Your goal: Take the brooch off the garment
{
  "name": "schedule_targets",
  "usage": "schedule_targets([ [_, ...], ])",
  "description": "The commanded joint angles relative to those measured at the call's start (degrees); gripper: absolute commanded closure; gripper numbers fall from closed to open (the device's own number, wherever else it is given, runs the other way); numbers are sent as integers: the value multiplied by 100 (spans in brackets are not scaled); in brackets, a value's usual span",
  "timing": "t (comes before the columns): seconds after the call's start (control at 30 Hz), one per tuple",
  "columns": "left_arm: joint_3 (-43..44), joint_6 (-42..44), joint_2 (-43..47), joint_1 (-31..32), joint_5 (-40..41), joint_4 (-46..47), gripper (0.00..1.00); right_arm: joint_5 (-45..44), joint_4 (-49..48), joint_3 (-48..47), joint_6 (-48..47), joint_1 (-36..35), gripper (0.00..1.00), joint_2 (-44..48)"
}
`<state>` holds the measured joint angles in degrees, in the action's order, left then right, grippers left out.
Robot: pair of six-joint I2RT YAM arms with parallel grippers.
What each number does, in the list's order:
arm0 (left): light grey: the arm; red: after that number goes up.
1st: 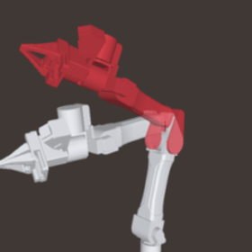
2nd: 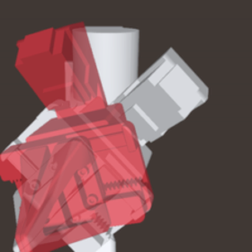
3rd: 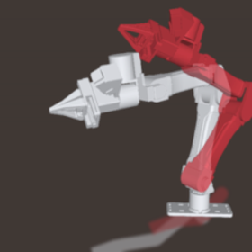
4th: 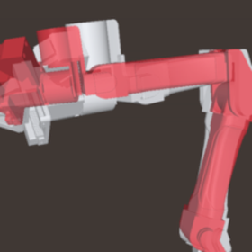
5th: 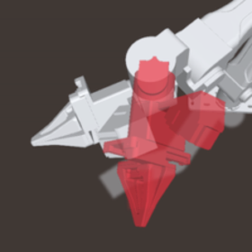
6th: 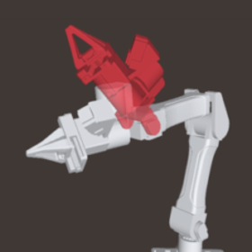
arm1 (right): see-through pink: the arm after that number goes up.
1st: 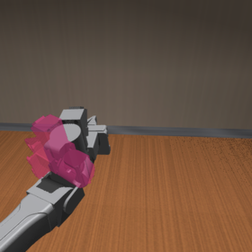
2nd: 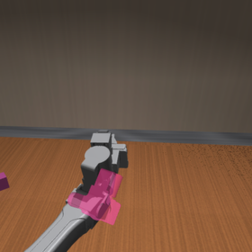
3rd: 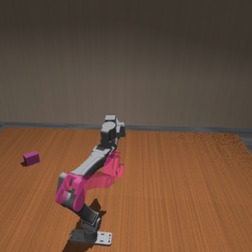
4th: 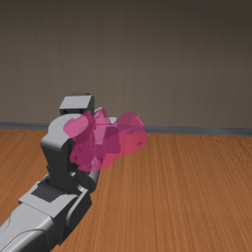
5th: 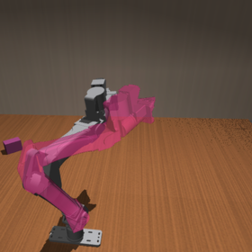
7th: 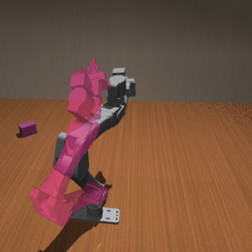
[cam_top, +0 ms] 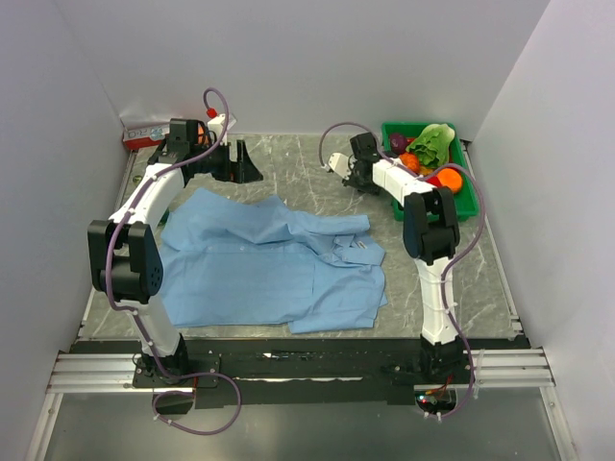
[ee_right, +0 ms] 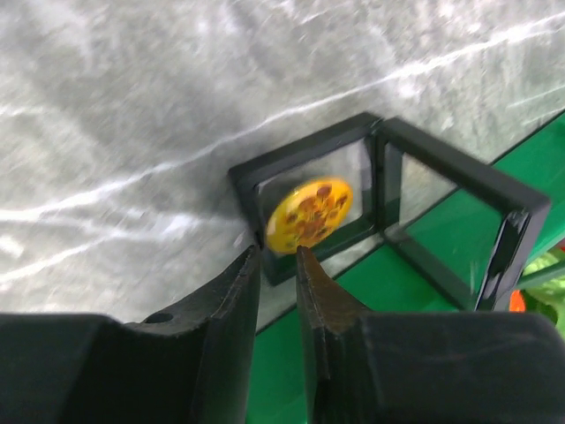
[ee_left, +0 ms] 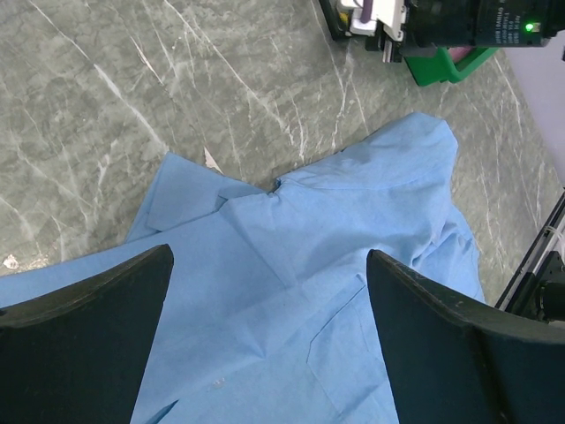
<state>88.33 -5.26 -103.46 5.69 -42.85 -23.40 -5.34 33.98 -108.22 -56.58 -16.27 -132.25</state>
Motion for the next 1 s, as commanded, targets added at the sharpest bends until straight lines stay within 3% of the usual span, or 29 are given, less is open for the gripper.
schedule_targets([
  [0.0, -9, -89, 89, 19, -180, 169, 3, -2, 284, 126, 120, -43, 69, 621],
  [0.13, -36, -125, 107, 19, -215, 213, 4, 121, 644, -92, 322, -43, 69, 656],
  [0.23, -36, -125, 116, 19, -206, 213, 4, 743, 1362, -618, 717, -51, 69, 673],
  [0.33, -71, -125, 124, 19, -145, 222, 3, 2270, 1935, -945, 1209, -69, 66, 972],
  [0.37, -106, -133, 116, 19, -119, 222, 4, 3388, 1998, -998, 1585, -69, 64, 1094],
  [0.43, -123, -108, 124, 19, 74, 230, 4, 4362, 1912, -1173, 2069, -69, 59, 1472],
  [0.47, -141, -90, 142, 19, 214, 248, 3, 4706, 1693, -1218, 2750, -69, 23, 1595],
  [0.5, -158, -55, 168, 19, 477, 257, 4, 5153, 1421, -1245, 3149, -78, 1, 1832],
  [0.57, -54, 77, 168, 19, 794, 196, 4, 5018, 520, -1350, 4410, -130, 0, 2009],
  [0.7, 429, 437, 63, 11, 1401, 11, 4, 2166, 214, -2043, 5823, -403, 0, 2124],
  [0.73, 561, 716, 37, -7, 1585, -15, 4, 1560, 249, -2358, 5938, -420, 0, 2115],
  [0.97, 2132, 895, -315, -480, 1684, -200, 4, 694, 74, -2344, 5528, -412, 0, 2615],
])
